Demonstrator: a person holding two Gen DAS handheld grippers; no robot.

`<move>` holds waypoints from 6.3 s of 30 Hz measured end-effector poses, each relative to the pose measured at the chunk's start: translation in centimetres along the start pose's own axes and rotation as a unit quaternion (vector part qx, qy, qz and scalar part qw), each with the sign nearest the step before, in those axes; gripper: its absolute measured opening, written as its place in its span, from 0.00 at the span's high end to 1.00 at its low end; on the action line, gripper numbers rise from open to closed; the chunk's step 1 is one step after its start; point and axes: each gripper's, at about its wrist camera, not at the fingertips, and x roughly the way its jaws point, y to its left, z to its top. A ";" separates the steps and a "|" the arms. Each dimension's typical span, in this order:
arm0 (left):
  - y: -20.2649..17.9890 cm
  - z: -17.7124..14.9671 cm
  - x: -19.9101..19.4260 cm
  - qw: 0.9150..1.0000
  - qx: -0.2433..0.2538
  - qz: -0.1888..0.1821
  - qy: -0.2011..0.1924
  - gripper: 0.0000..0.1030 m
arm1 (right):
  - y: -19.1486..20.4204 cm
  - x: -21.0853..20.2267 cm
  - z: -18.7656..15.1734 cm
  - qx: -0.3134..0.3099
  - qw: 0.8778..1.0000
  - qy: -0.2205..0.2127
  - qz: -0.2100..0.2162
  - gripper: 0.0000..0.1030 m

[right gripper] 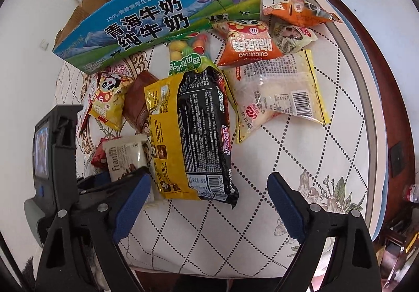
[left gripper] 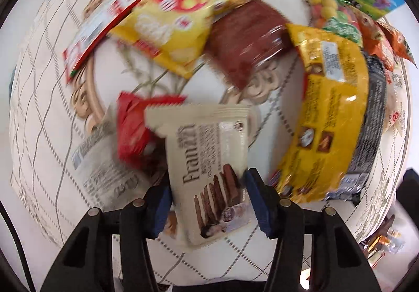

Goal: Organize snacks
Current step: 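Grasp the Franzzi cookie pack with left tool while right tool grasps yellow-black biscuit bag, then carry both packs into the cardboard box and open both tools, then withdraw both tools from the box back toward the snack pile, then grasp the white wrapped bun with left tool while right tool grasps clear bread bag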

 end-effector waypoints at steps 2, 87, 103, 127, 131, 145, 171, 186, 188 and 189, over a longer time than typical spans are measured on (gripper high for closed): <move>1.2 -1.1 -0.1 1.000 -0.019 0.000 0.004 0.50 | 0.8 1.0 0.8 0.001 1.000 0.006 -0.003 0.10; -2.0 30.5 -12.0 0.997 0.038 -0.072 -0.002 0.48 | 9.9 -0.4 32.5 -0.101 0.991 0.051 0.069 0.14; -2.2 33.8 -8.5 0.997 0.018 -0.079 0.014 0.08 | 8.2 6.3 38.3 -0.097 0.987 0.117 0.051 0.04; -0.2 19.7 -18.6 0.970 0.011 -0.022 -0.241 0.08 | 7.1 -7.4 25.9 -0.139 0.986 -0.088 -0.011 0.04; 0.3 17.0 -20.5 0.963 0.015 -0.024 -0.267 0.08 | 7.0 -10.5 23.3 -0.141 0.982 -0.123 -0.012 0.04; 2.5 8.4 -24.1 0.948 0.038 -0.039 -0.313 0.08 | 7.0 -16.1 15.4 -0.099 0.981 -0.167 -0.007 0.04; 16.0 1.6 -3.4 0.988 -0.150 -0.022 -0.024 0.08 | -8.0 4.4 6.5 0.261 0.958 0.083 0.089 0.27; 14.1 0.0 -2.3 0.998 0.044 0.041 -0.010 0.08 | 4.5 3.9 3.6 -0.158 0.973 0.167 -0.014 0.27; 13.3 -0.9 -2.0 0.994 0.087 0.058 -0.004 0.08 | 5.0 3.7 3.2 -0.154 0.974 0.164 -0.012 0.20; 13.0 -1.2 -1.6 0.991 0.110 0.072 0.000 0.08 | 5.3 3.5 3.0 -0.151 0.975 0.161 -0.012 0.19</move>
